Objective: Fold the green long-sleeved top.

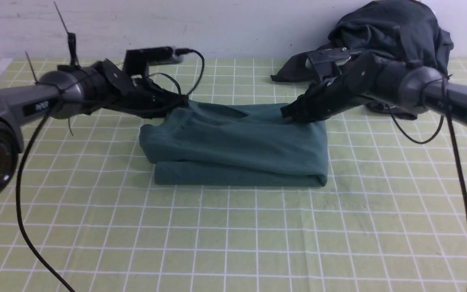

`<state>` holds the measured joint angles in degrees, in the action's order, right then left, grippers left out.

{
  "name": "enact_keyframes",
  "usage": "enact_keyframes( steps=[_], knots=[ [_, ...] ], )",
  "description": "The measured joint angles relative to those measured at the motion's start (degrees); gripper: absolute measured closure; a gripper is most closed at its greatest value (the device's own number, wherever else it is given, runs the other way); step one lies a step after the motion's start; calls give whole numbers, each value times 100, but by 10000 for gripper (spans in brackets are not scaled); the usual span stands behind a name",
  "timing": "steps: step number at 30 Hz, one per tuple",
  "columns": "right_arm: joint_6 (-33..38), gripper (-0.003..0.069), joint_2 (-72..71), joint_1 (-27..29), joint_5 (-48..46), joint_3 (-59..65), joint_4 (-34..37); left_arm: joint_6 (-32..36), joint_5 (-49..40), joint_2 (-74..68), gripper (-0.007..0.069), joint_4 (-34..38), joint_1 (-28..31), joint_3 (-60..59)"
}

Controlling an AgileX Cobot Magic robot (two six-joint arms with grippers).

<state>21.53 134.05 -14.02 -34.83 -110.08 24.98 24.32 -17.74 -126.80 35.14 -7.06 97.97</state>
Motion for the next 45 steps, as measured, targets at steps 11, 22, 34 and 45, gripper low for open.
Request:
enact_keyframes(
  steps=[11, 22, 34, 45],
  knots=[
    [-6, 659, -882, -115, -1450, -10, 3, 230, -2943, 1301, 628, -353, 31, -48],
    [137, 659, -538, -331, -3369, 7, -435, 71, -3256, 1230, 628, -1346, 372, -1106],
    [-81, 659, -3551, 274, -3650, 2, -1029, -104, -3353, 4878, 627, -1356, 541, -1990],
    [-309, 662, -6156, 513, -1348, 2573, -1342, 364, -523, 9604, 624, -1482, 541, -5645]
  ],
)
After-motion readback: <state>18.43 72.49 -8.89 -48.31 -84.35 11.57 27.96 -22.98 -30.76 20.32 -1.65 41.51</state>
